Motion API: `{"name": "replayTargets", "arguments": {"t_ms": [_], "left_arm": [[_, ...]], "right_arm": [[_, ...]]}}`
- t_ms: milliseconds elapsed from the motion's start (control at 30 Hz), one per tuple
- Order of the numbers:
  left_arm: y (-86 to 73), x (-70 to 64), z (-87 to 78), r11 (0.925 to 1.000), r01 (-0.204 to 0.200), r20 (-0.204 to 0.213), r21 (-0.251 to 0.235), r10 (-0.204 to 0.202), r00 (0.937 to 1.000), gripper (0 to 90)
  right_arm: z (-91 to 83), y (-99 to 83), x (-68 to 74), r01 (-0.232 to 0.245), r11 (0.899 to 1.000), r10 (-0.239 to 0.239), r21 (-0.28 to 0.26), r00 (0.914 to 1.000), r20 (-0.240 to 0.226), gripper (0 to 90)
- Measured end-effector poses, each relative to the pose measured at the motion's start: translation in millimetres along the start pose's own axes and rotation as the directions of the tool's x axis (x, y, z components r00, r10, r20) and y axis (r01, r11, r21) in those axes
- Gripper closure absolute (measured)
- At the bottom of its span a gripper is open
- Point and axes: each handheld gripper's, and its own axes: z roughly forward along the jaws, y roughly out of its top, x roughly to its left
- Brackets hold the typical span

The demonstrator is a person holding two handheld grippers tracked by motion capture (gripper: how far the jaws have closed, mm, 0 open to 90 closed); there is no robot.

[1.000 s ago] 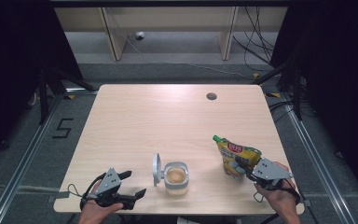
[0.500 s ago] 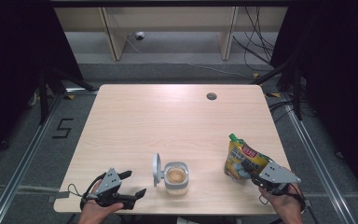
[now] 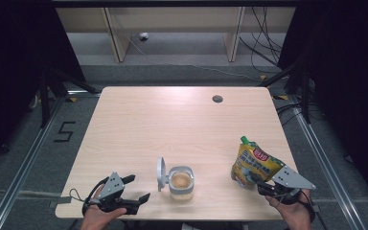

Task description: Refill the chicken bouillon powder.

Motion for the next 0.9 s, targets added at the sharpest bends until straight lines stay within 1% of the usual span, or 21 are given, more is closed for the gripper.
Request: {"name": "replayTargets", "arguments": {"t_ms": [33,67,100,133,200,233,267,367,433,500,533,567,600,633,667,733,767,800,833,867,900], "left_arm": [[0.2,0.1,-0.1,1.0,-0.002,0.0,-0.001,0.002,1.0,15.0],[0.3,0.2,-0.3,1.0,-0.001,-0.001,-0.002,0.001,1.0,14.9],[0.0,0.1,-1.4,0.9999,0.009,-0.01,0.014,-0.009,0.9999,15.0],[0.3,-0.1,-1.3,0.9999,0.012,-0.007,0.009,-0.012,0.9999,14.9],[1.0,0.9,-1.2,1.0,-0.004,-0.001,0.005,0.004,1.0,14.9],[0.8,0.1,-1.2,1.0,0.008,-0.003,0.005,-0.008,1.0,15.0],[0.7,-0.1,-1.1,0.9999,0.009,-0.002,0.007,-0.009,1.0,15.0],[1.0,-0.4,-0.8,0.9999,0.006,-0.008,0.012,-0.005,1.0,15.0],[1.0,-0.5,-0.6,0.9999,0.011,-0.006,0.01,-0.011,0.9999,15.0],[1.1,-0.4,-0.8,0.9999,0.009,-0.008,0.011,-0.009,0.9999,15.0],[1.2,-0.9,-1.1,0.9998,0.012,-0.01,0.013,-0.012,0.9999,15.0],[1.5,0.9,-0.6,0.9999,-0.014,0.001,0.002,0.014,0.9999,15.0],[1.4,-0.1,-0.5,1.0,-0.003,0.001,-0.002,0.003,1.0,14.9],[1.9,1.2,-1.2,0.9997,-0.022,-0.005,0.009,0.022,0.9997,15.0],[1.3,-1.4,-0.1,0.9998,0.017,-0.002,-0.005,-0.017,0.9999,15.0],[1.7,0.7,-0.3,0.9999,-0.013,0.0,0.004,0.013,0.9999,14.9],[1.4,-0.8,-0.9,0.9999,0.006,-0.012,0.016,-0.006,0.9999,15.0],[1.4,-0.4,-0.5,0.9999,-0.001,-0.005,0.011,0.002,1.0,14.9],[1.8,0.6,-0.6,0.9998,-0.017,-0.004,0.011,0.017,0.9998,15.0],[1.7,-0.4,-0.6,0.9999,0.0,-0.007,0.012,0.001,1.0,15.0],[1.6,-1.0,-0.5,0.9999,0.012,-0.008,0.009,-0.012,0.9999,14.9]], "right_arm": [[-1.6,-0.9,2.8,-0.048,0.999,0.048,0.008,0.9989,0.001,35.0],[-1.4,-1.7,0.5,-0.035,0.999,0.035,-0.008,0.9994,0.003,33.3],[-4.1,-2.4,2.0,-0.084,0.996,0.084,0.004,0.9964,-0.006,31.3],[-5.7,-3.2,2.3,-0.087,0.996,0.087,-0.003,0.9962,0.002,29.9],[-11.4,-4.7,9.1,-0.129,0.991,0.128,0.048,0.9917,0.009,27.1],[-12.2,-5.8,8.4,-0.096,0.995,0.095,0.038,0.9951,0.027,26.4],[-14.5,-7.2,13.1,-0.133,0.989,0.131,0.06,0.9908,0.034,26.2],[-18.2,-8.2,16.2,-0.112,0.991,0.11,0.079,0.9934,0.031,25.2],[-19.8,-8.4,21.0,-0.146,0.985,0.142,0.095,0.9888,0.046,24.4],[-20.6,-10.2,19.9,-0.11,0.989,0.105,0.104,0.9934,0.046,24.6],[-22.4,-10.8,22.4,-0.134,0.983,0.131,0.125,0.9908,0.035,24.8],[-22.4,-12.1,20.5,-0.1,0.988,0.096,0.113,0.9944,0.045,24.8],[-23.9,-13.4,21.9,-0.137,0.982,0.134,0.131,0.9904,0.036,24.5],[-24.4,-14.6,19.8,-0.111,0.987,0.107,0.117,0.9935,0.038,24.3],[-26.3,-14.6,22.2,-0.156,0.978,0.153,0.137,0.9878,0.03,24.3],[-28.7,-15.9,23.6,-0.15,0.978,0.149,0.143,0.9886,0.019,24.0],[-29.2,-16.6,23.9,-0.155,0.977,0.155,0.147,0.9879,0.013,23.7],[-31.2,-16.8,28.1,-0.193,0.967,0.193,0.168,0.981,0.018,23.6],[-30.3,-18.8,25.7,-0.142,0.978,0.142,0.155,0.9898,0.012,23.3],[-31.4,-19.1,26.8,-0.151,0.973,0.152,0.174,0.9884,0.006,22.9],[-31.6,-19.9,26.1,-0.127,0.979,0.127,0.162,0.9918,0.012,22.6]]}}
